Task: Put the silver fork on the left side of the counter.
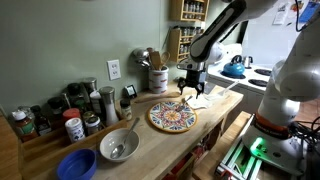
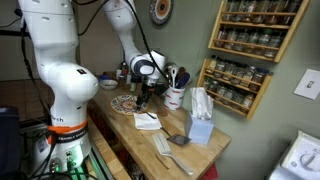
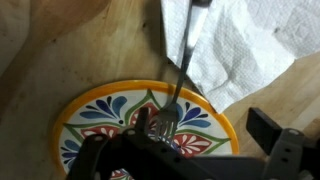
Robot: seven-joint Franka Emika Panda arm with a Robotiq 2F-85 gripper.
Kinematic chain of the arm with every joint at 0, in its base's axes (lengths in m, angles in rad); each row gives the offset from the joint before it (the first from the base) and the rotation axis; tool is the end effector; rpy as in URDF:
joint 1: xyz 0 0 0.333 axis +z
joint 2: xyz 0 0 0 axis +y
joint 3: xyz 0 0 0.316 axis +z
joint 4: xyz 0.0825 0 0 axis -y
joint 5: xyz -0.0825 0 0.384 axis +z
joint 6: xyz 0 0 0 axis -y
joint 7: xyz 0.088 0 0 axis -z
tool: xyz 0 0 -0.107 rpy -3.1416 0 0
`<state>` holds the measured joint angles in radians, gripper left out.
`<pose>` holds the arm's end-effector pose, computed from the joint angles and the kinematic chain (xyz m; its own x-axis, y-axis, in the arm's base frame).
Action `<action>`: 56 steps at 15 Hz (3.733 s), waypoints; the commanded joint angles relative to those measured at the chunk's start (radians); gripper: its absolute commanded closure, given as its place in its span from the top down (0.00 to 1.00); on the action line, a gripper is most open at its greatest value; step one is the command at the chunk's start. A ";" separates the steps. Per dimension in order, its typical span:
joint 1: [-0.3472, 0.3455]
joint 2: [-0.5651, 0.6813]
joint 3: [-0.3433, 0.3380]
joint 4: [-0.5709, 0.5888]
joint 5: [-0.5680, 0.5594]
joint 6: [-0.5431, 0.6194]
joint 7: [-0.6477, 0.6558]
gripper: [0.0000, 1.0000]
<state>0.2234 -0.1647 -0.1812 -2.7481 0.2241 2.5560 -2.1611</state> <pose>0.3872 0.0161 0.2656 -0.4298 0.8909 0.1471 0.9026 0.4284 0.0426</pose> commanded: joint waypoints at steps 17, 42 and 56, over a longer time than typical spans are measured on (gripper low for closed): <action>-0.184 0.231 0.158 0.108 0.078 0.095 -0.130 0.38; -0.134 0.008 0.363 0.002 0.223 0.246 0.632 0.02; -0.091 -0.083 0.443 0.002 -0.025 -0.055 1.398 0.02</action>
<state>-0.0131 -0.2185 0.3288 -2.7466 0.1821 2.5680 -0.8113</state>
